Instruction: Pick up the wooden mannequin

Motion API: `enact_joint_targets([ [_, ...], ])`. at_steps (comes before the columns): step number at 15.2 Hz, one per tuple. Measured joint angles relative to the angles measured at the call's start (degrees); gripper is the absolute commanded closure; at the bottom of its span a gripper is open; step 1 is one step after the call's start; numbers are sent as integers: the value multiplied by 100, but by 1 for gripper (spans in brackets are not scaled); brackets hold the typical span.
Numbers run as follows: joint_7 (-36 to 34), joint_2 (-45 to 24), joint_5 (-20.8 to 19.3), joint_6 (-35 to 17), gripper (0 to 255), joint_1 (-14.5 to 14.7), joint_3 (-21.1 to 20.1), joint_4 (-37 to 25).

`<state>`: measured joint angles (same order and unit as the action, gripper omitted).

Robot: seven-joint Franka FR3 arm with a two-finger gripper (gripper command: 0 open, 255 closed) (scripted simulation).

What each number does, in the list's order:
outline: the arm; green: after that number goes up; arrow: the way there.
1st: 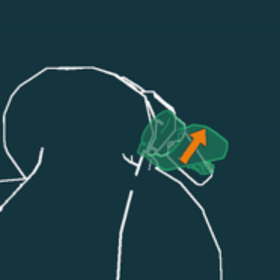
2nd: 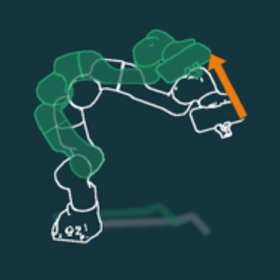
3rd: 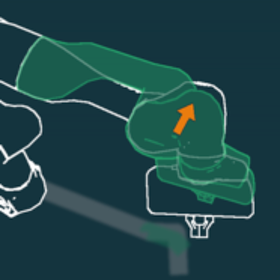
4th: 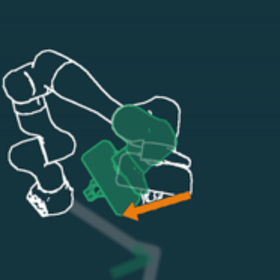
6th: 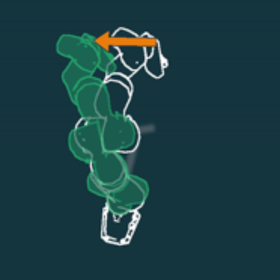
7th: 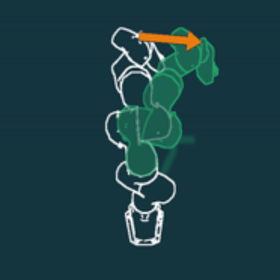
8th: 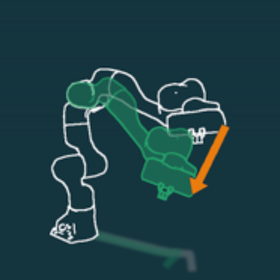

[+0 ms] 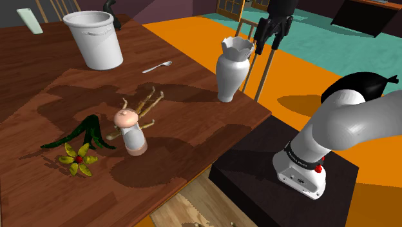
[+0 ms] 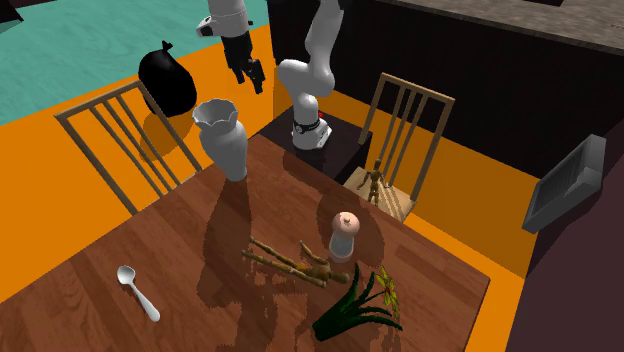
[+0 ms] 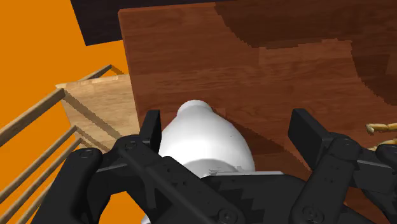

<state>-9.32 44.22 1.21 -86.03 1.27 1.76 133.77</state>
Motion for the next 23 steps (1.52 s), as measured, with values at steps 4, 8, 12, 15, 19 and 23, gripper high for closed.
enact_joint_targets([
  [4, -530, 13, 194, -211, 0, -2, -341, 190],
  [8, -1532, -241, 517, -592, 0, -20, -963, 247],
  [12, -2575, -588, 794, -1023, 0, -56, -1622, 258],
  [15, -3351, -1014, 906, -1366, 0, -131, -2102, 130],
  [19, -4463, -1767, 896, -1783, 0, -289, -2766, -249],
  [23, -5637, -2668, 618, -2144, 0, -499, -3393, -756],
])
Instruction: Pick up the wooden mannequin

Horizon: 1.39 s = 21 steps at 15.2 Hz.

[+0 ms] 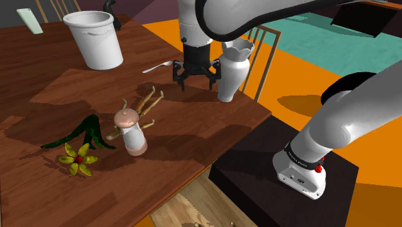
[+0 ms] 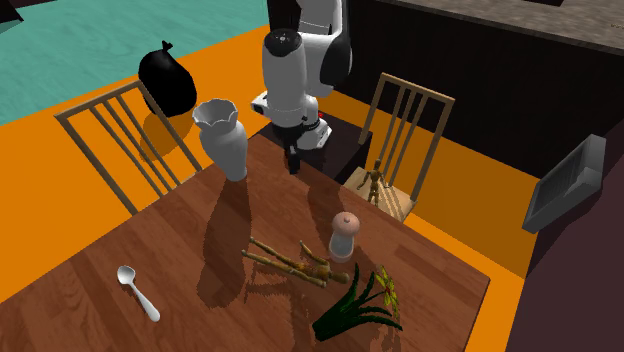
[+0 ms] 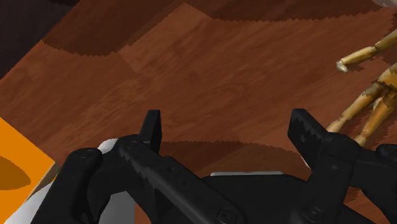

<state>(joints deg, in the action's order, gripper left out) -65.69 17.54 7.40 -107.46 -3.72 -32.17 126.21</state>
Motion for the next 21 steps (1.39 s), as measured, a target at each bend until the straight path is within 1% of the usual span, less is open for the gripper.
enact_joint_targets([
  [3, -909, -688, -358, -241, 0, -110, -380, -329],
  [5, -1552, -1291, -745, -296, 0, -169, -582, -735],
  [6, -1916, -1660, -990, -336, 0, -159, -674, -967],
  [8, -2608, -2266, -1419, -300, 0, -50, -764, -1400],
  [9, -2943, -2623, -1666, -254, 0, 43, -766, -1686],
  [11, -3464, -3150, -2030, -240, 0, 212, -685, -2045],
  [15, -4379, -4296, -2668, 80, 0, 761, -391, -3200],
  [17, -4729, -4864, -2908, 248, 0, 1051, -195, -3839],
  [20, -5134, -5659, -3134, 667, 0, 1504, 76, -4985],
  [21, -5174, -5797, -3167, 732, 0, 1559, 130, -5177],
])
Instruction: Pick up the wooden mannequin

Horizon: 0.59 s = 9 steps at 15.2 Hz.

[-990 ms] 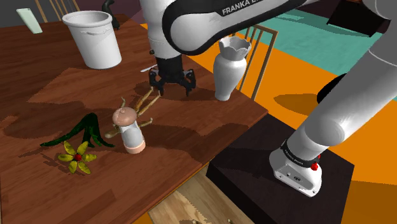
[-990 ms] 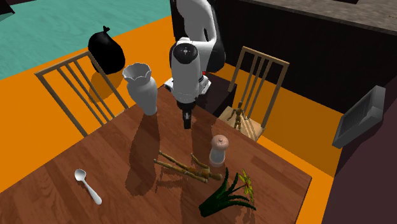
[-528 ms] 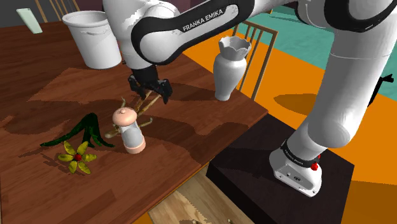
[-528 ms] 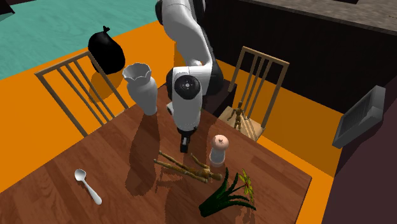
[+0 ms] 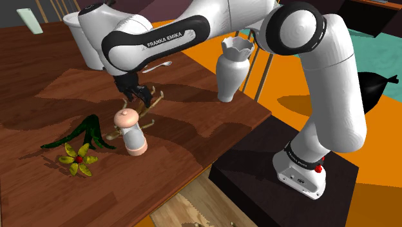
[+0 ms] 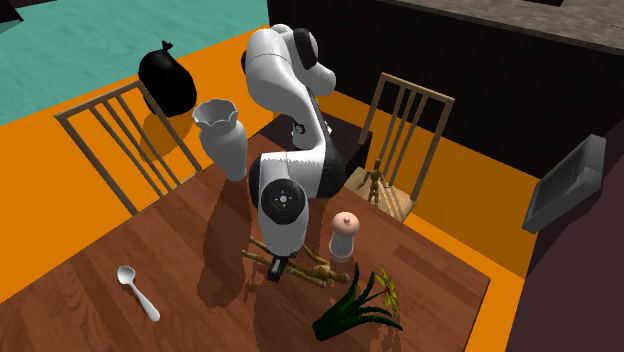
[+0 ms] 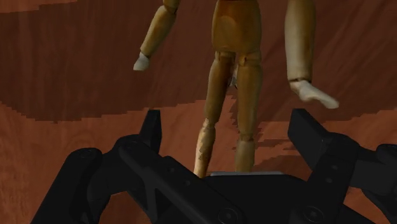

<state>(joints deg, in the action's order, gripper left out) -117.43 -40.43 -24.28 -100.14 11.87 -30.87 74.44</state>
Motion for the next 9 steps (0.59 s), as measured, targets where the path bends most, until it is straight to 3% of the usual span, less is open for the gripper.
enact_joint_targets([
  [8, -147, -361, -139, -336, 0, 76, 124, 10],
  [9, -152, -369, -143, -360, 255, 74, 127, 26],
])
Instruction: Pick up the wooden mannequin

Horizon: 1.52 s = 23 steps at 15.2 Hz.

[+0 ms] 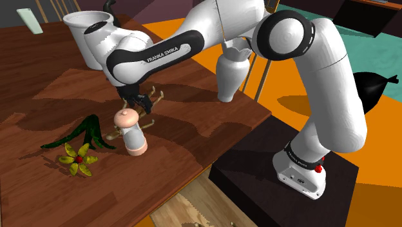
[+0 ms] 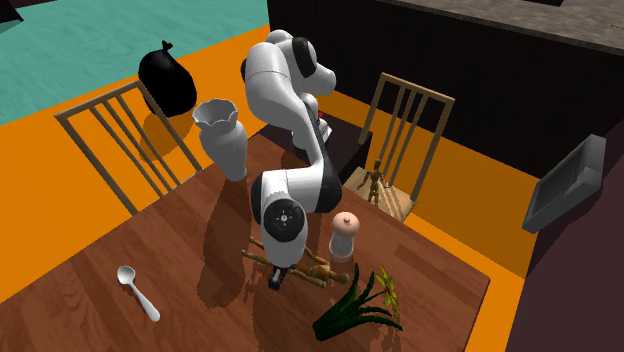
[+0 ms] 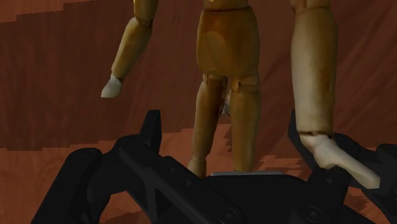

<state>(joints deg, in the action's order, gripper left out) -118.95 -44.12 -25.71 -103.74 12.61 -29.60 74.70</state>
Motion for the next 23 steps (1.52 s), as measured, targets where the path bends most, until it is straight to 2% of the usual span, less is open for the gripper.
enact_joint_targets([
  [11, -3, 12, 4, 3, 255, -1, -4, 9],
  [23, 155, 266, 141, 709, 255, 43, -88, -496],
])
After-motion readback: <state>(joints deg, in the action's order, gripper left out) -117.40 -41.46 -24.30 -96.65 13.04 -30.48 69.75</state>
